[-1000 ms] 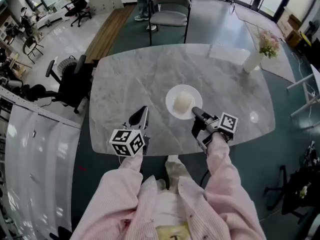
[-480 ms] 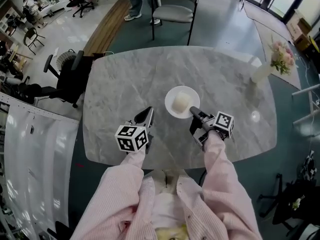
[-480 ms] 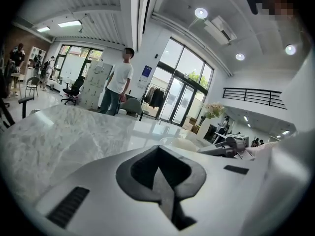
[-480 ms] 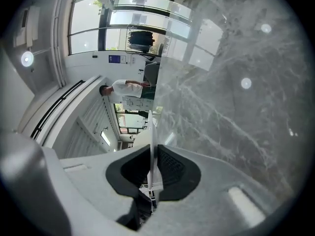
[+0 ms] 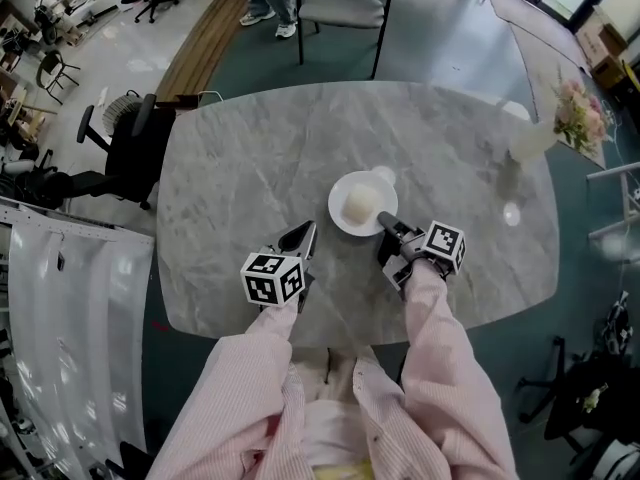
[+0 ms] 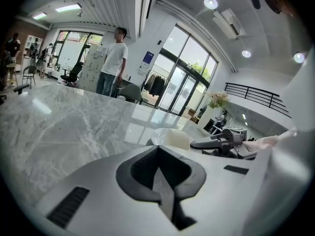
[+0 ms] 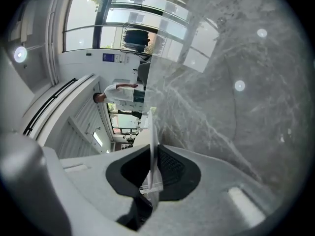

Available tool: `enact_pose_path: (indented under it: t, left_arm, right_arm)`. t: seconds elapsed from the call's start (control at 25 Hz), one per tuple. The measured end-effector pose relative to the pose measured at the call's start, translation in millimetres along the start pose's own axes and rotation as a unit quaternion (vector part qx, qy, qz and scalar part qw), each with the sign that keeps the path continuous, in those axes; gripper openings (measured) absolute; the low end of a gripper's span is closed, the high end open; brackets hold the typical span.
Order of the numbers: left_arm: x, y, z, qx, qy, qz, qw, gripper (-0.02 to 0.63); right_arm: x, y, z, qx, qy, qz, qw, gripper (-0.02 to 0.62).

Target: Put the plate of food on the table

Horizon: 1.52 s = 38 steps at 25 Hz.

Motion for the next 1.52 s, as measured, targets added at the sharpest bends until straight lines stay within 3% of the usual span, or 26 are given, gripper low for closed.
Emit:
enact_pose_path:
  t: [0.4,0.64,0.8,1.12,1.28,1.4,1.52]
  left_arm:
    - [15.7,-10.3,0.6,-0.012,-0.008,-0.019,0.9997,-0.005]
    - [17.2,-10.2,-1.1,-0.016,-0.007,-0.02,0.9996,-0.005]
    - [16.4,-11.4,-2.9,-0.017,-0.005,-0.021,0.9996,-0.005]
    - [14.0,-9.8,-3.0,-0.018,-0.003,-0.02,0.9996,-0.005]
    - [12.2,-8.7,-1.4,-0.018,-0.003,-0.018,0.9997,-0.005]
    - [10.7,-7.6,-0.2,-0.018,-0.003,-0.016,0.9997,-0.005]
    - [9.1,-7.4,0.7,-0.017,-0.005,-0.015,0.9997,-0.005]
  right_arm:
    - [1.4,3.0,7.6,-0.022,-0.039,-0.008,0.999,0.029]
    - [5.2,1.7,9.4,-0.08,-0.104,-0.031,0.991,0.028]
    - [7.8,-0.9,7.5,-0.105,-0.12,-0.042,0.986,0.032]
    - [11.6,-7.7,0.4,-0.208,-0.176,-0.061,0.96,0.096]
    - [11.0,-13.0,-4.4,-0.271,-0.202,-0.078,0.938,0.158]
    - [7.0,-14.7,-4.5,-0.31,-0.228,-0.08,0.92,0.175]
    - [2.0,-14.3,-2.2,-0.327,-0.248,-0.077,0.909,0.178]
Point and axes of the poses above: the fingertips, and each gripper's own axes: x forward along the fingers, z to its right, y out of its top, the point moved 5 cm from there along -x, backward along the fingers, and after that the axes turned 2 degrees about x, right-handed, at the moved point
